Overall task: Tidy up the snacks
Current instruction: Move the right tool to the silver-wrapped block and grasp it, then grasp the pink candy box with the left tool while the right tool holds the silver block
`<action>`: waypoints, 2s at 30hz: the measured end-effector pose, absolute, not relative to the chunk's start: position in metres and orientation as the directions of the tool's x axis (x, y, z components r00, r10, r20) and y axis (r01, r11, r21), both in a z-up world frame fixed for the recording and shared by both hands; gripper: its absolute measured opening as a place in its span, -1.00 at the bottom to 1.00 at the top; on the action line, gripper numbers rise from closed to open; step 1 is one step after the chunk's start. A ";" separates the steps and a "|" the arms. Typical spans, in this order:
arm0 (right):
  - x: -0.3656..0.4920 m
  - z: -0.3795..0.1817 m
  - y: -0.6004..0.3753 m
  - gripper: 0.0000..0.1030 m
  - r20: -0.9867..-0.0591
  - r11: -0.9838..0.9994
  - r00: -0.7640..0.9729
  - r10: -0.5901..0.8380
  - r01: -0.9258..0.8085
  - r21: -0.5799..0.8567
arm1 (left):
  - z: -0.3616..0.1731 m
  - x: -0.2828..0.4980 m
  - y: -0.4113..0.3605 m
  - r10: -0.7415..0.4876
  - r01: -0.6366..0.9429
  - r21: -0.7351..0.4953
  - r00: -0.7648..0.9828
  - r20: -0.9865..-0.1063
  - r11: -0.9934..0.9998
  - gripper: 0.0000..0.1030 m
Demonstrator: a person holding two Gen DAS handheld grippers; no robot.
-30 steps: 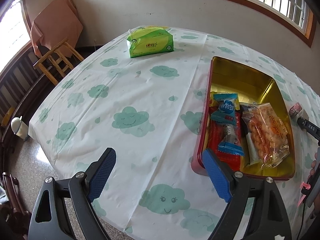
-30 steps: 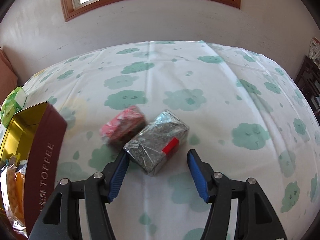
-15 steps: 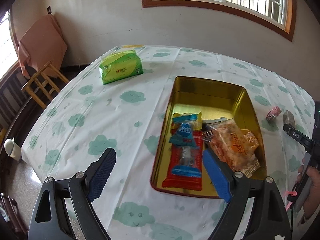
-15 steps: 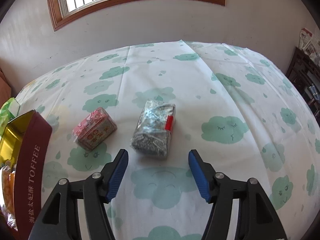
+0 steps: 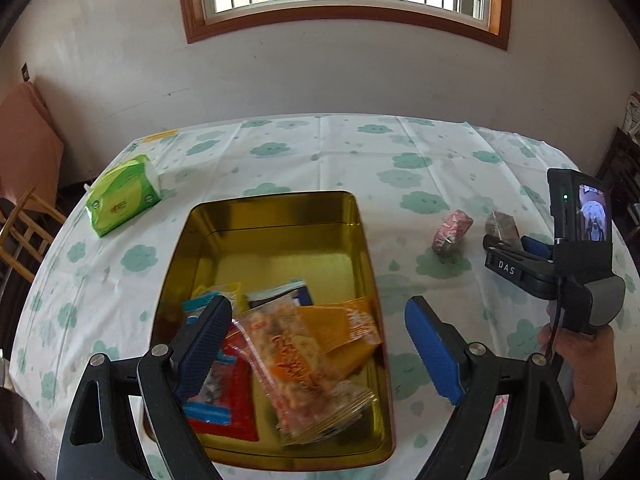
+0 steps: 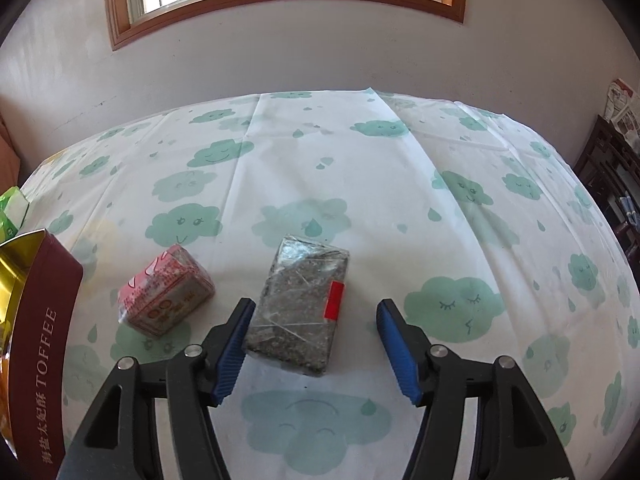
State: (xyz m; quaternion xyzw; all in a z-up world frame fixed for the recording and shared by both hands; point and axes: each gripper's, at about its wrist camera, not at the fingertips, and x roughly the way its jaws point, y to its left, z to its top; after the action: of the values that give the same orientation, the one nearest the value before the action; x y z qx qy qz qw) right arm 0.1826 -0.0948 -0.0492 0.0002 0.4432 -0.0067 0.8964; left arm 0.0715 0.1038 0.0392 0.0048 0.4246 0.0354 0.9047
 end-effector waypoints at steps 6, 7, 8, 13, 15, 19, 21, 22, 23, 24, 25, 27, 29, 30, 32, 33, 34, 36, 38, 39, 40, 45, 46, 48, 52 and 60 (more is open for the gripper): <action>0.174 -0.048 -0.108 -0.26 -0.787 0.997 0.616 0.032 -0.071 -0.014 | 0.029 0.093 0.076 0.016 0.001 0.021 0.612 -0.791 1.000 0.67; 0.172 -0.047 -0.112 -0.28 -0.787 0.996 0.615 0.053 -0.089 -0.003 | 0.028 0.095 0.073 0.015 0.005 0.023 0.609 -0.793 1.000 0.67; 0.170 -0.047 -0.116 -0.29 -0.787 0.994 0.613 0.074 -0.107 0.010 | 0.026 0.098 0.069 0.012 0.013 0.025 0.606 -0.796 1.000 0.67; 0.162 -0.047 -0.132 -0.29 -0.786 0.981 0.605 0.127 -0.191 0.011 | 0.022 0.111 0.055 0.003 0.032 0.027 0.589 -0.808 0.999 0.67; 0.161 -0.047 -0.135 -0.29 -0.787 0.973 0.597 0.156 -0.231 0.017 | 0.022 0.115 0.050 0.009 0.030 0.033 0.588 -0.809 0.999 0.67; 0.154 -0.047 -0.139 -0.30 -0.787 0.960 0.591 0.178 -0.280 0.007 | 0.021 0.126 0.042 -0.002 0.058 0.039 0.578 -0.816 0.998 0.67; 0.150 -0.047 -0.143 -0.30 -0.784 0.959 0.596 0.173 -0.282 -0.002 | 0.018 0.132 0.041 -0.011 0.069 0.035 0.568 -0.823 0.997 0.67; 0.148 -0.047 -0.146 -0.30 -0.784 0.961 0.597 0.173 -0.275 0.003 | 0.016 0.135 0.040 -0.014 0.075 0.035 0.562 -0.827 0.997 0.67; 0.145 -0.047 -0.150 -0.30 -0.782 0.964 0.599 0.173 -0.268 0.009 | 0.014 0.137 0.038 -0.014 0.078 0.036 0.558 -0.829 0.996 0.67; 0.143 -0.047 -0.153 -0.30 -0.780 0.966 0.602 0.168 -0.258 0.009 | 0.013 0.139 0.037 -0.013 0.080 0.038 0.554 -0.833 0.996 0.67; 0.142 -0.047 -0.158 -0.30 -0.780 0.971 0.605 0.158 -0.240 0.011 | 0.011 0.141 0.036 -0.014 0.085 0.039 0.550 -0.835 0.996 0.66; 0.140 -0.047 -0.168 -0.30 -0.780 0.975 0.607 0.154 -0.219 0.022 | 0.010 0.144 0.034 -0.025 0.099 0.036 0.547 -0.837 0.994 0.66; 0.138 -0.047 -0.178 -0.30 -0.782 0.980 0.610 0.128 -0.197 0.007 | 0.008 0.147 0.030 -0.038 0.122 0.034 0.544 -0.838 0.992 0.65; 0.137 -0.047 -0.183 -0.30 -0.782 0.982 0.613 0.114 -0.186 -0.003 | 0.007 0.149 0.028 -0.045 0.135 0.033 0.542 -0.839 0.990 0.64; 0.134 -0.047 -0.194 -0.30 -0.781 0.986 0.614 0.113 -0.167 0.011 | 0.004 0.153 0.023 -0.049 0.154 0.041 0.536 -0.843 0.987 0.60; 0.134 -0.047 -0.198 -0.30 -0.780 0.987 0.615 0.119 -0.159 0.025 | 0.002 0.156 0.021 -0.047 0.162 0.047 0.532 -0.845 0.986 0.56; 0.134 -0.047 -0.201 -0.30 -0.779 0.987 0.614 0.125 -0.156 0.035 | 0.000 0.159 0.018 -0.052 0.174 0.047 0.527 -0.848 0.984 0.47; 0.134 -0.047 -0.199 -0.30 -0.781 0.987 0.615 0.111 -0.157 0.017 | -0.006 0.166 0.014 -0.061 0.187 0.042 0.509 -0.858 0.981 0.37; 0.133 -0.047 -0.195 -0.30 -0.783 0.987 0.616 0.091 -0.159 -0.010 | -0.011 0.172 0.011 -0.067 0.193 0.034 0.497 -0.865 0.981 0.24; 0.134 -0.047 -0.195 -0.30 -0.783 0.987 0.616 0.092 -0.159 -0.010 | -0.013 0.174 0.010 -0.073 0.199 0.031 0.492 -0.868 0.979 0.24; 0.133 -0.047 -0.194 -0.30 -0.783 0.987 0.615 0.097 -0.159 -0.003 | -0.015 0.177 0.008 -0.072 0.204 0.034 0.492 -0.868 0.978 0.23; 0.134 -0.047 -0.195 -0.28 -0.783 0.987 0.613 0.107 -0.161 0.009 | -0.022 0.189 0.001 -0.082 0.222 0.031 0.482 -0.872 0.975 0.06; 0.134 -0.047 -0.196 -0.28 -0.783 0.987 0.613 0.107 -0.162 0.008 | -0.025 0.192 -0.001 -0.084 0.223 0.028 0.478 -0.874 0.974 0.06; 0.134 -0.047 -0.196 -0.27 -0.783 0.987 0.613 0.110 -0.162 0.011 | -0.029 0.198 -0.001 -0.080 0.216 0.026 0.466 -0.881 0.976 0.02; 0.134 -0.047 -0.197 -0.26 -0.783 0.987 0.613 0.109 -0.162 0.010 | -0.035 0.205 -0.001 -0.106 0.206 -0.014 0.441 -0.891 0.978 -0.24; 0.135 -0.047 -0.197 -0.26 -0.782 0.987 0.614 0.106 -0.162 0.007 | -0.037 0.205 0.003 -0.126 0.181 -0.051 0.429 -0.894 0.982 -0.55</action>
State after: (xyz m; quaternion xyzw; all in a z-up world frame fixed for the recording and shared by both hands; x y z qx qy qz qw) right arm 0.1345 -0.1966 -0.0470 -0.0321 0.4327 0.0747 0.8978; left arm 0.2045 0.0027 -0.0370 0.0264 0.5265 -0.0908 0.8449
